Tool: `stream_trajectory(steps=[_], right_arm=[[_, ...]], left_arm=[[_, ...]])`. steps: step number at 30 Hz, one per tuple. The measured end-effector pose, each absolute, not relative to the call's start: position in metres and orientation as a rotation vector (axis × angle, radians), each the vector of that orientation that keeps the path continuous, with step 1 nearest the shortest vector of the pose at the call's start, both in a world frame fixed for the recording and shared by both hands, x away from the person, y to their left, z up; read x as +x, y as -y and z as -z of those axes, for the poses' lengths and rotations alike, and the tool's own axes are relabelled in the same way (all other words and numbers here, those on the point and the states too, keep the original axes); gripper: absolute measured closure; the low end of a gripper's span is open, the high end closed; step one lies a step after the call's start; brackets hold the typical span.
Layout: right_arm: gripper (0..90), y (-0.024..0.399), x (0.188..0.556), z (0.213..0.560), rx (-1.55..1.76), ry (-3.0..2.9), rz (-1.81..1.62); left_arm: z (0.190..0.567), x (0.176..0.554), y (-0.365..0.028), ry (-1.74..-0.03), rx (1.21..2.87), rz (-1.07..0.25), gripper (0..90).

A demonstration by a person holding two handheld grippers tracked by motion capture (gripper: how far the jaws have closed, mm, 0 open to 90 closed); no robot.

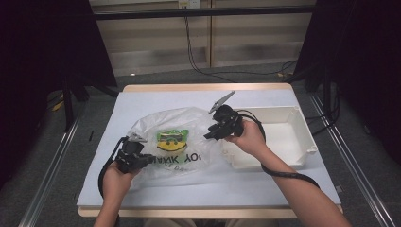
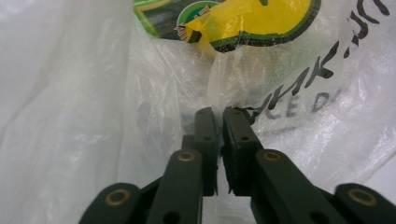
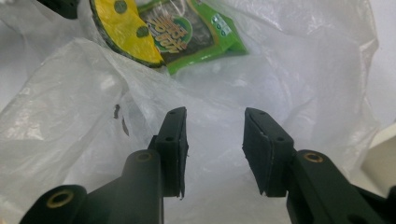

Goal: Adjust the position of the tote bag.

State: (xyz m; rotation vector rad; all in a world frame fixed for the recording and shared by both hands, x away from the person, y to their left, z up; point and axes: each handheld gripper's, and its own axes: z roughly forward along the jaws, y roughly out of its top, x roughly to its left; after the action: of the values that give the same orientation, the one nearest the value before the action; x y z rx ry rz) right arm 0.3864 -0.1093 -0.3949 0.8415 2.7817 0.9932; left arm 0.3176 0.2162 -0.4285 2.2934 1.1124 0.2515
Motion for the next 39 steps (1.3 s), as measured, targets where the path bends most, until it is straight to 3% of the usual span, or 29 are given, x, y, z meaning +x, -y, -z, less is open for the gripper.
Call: stream_trajectory(steps=[9, 17, 19, 23, 26, 34, 39], right_arm=[[53.4, 0.106, 0.385, 0.392, 0.852, -2.736, -1.056], [41.4, 0.089, 0.384, 0.384, 0.886, -2.7, -1.148], [40.2, 0.084, 0.384, 0.383, 0.877, -2.691, -1.16], [37.2, 0.071, 0.38, 0.379, 0.852, -2.693, -1.158], [36.1, 0.061, 0.378, 0.377, 0.818, -2.702, -1.162], [31.4, 0.037, 0.371, 0.379, 0.776, -2.733, -1.124], [35.0, 0.034, 0.369, 0.386, 0.75, -2.767, -1.086]], left_arm=[[0.417, 0.317, -0.219, -1.118, 2.241, -0.273, 67.0], [0.417, 0.32, -0.209, -1.075, 2.259, -0.267, 62.7], [0.418, 0.321, -0.205, -1.066, 2.271, -0.267, 65.7], [0.423, 0.32, -0.197, -1.019, 2.3, -0.203, 83.8], [0.423, 0.319, -0.192, -0.993, 2.325, -0.183, 88.9], [0.423, 0.317, -0.189, -0.978, 2.304, -0.155, 89.9], [0.422, 0.315, -0.187, -0.97, 2.298, -0.151, 89.9]])
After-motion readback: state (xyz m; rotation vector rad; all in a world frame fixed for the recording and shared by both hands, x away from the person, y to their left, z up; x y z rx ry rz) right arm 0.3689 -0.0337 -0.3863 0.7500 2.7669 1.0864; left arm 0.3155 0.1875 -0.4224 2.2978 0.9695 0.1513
